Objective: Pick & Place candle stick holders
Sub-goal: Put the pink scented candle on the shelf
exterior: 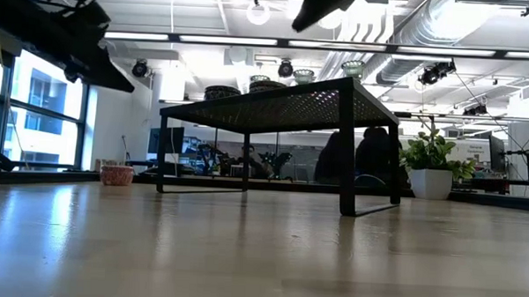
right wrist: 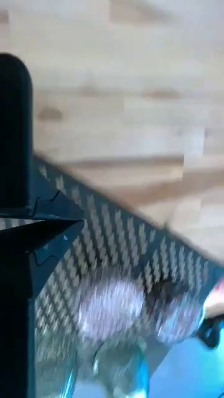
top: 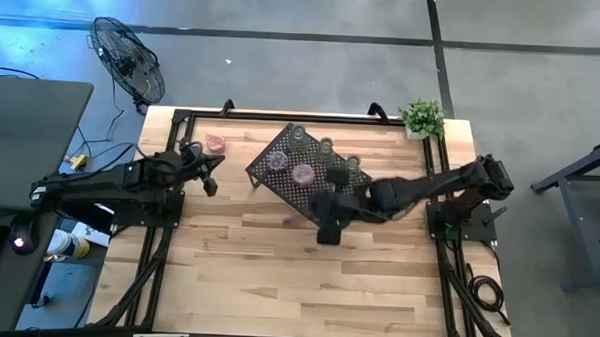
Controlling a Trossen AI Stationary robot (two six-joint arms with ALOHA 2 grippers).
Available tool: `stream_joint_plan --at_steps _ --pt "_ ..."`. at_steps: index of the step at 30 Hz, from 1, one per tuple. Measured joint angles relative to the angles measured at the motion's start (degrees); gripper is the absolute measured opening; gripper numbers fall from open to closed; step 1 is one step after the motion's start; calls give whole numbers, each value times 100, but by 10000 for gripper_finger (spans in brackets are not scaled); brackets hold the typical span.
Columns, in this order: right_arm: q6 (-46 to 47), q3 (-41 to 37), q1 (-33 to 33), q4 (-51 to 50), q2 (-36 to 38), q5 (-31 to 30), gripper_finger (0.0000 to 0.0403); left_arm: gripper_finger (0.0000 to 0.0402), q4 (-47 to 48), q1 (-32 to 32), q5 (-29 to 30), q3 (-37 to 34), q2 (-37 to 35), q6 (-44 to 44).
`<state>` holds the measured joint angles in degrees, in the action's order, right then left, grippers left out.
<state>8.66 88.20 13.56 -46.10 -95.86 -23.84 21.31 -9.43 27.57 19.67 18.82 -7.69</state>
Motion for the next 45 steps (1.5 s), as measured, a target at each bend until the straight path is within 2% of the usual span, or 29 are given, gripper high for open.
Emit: stream_joint_plan --at_steps 4,8,10,13,16,21,25,30,36,45 --pt "86 0 465 13 -4 -175 1 0 417 -337 -47 495 756 -284" --pt "190 -5 877 40 -4 -456 1 0 711 -1145 -426 918 1771 -296" --pt "186 -204 1050 390 9 -569 1 0 715 -1596 -761 995 2225 -220" --pt "119 -869 1210 1115 105 -410 0 0 390 -2223 -1572 1013 2743 9" --pt "-87 -1719 1250 2330 374 -131 0 0 121 -2699 -2227 1013 3071 163" --pt "-166 -2970 1246 3926 1107 8 0 0 336 -3242 -2360 1283 3246 216" --pt "-259 -3723 1244 4960 1804 -60 0 0 1113 -3434 -2378 1898 3436 340" --pt "-325 -4470 1244 5754 2347 -132 0 10 2125 -3703 -2331 2675 4032 357" --pt "-312 -4917 1255 6177 2442 -216 0 67 2720 -3985 -2317 3011 5014 744" --pt "-304 -4948 1254 6285 2446 -123 0 219 2814 -4173 -1889 3399 6127 749"
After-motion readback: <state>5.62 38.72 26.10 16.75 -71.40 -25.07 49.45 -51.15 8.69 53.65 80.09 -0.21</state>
